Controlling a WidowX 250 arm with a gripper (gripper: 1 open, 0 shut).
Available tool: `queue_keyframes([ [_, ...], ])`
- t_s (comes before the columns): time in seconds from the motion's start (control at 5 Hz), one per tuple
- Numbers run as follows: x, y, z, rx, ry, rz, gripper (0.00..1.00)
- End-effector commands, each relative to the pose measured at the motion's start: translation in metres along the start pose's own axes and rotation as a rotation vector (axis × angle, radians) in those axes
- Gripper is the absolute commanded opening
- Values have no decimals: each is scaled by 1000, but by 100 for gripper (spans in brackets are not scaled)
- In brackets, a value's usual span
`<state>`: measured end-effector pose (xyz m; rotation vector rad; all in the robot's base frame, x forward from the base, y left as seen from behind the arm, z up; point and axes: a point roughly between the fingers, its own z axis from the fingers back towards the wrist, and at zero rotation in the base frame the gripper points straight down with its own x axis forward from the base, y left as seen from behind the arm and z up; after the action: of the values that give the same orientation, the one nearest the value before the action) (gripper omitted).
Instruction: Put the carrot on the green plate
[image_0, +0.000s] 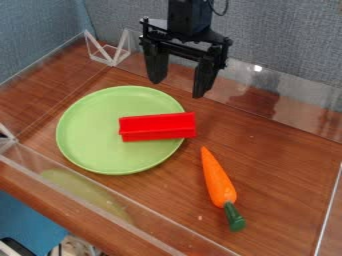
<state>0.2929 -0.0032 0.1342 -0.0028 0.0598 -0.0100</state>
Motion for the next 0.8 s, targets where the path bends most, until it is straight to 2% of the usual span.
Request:
queue_keyframes([
  [0.0,-17,-27,-16,-8,9,124,100],
  [0.2,-37,-62,-41,-27,10,249,100],
  [0.4,-34,-76,-68,-58,-6,298,100],
  [0.6,-28,-79,-93,-74,-13,338,100],
])
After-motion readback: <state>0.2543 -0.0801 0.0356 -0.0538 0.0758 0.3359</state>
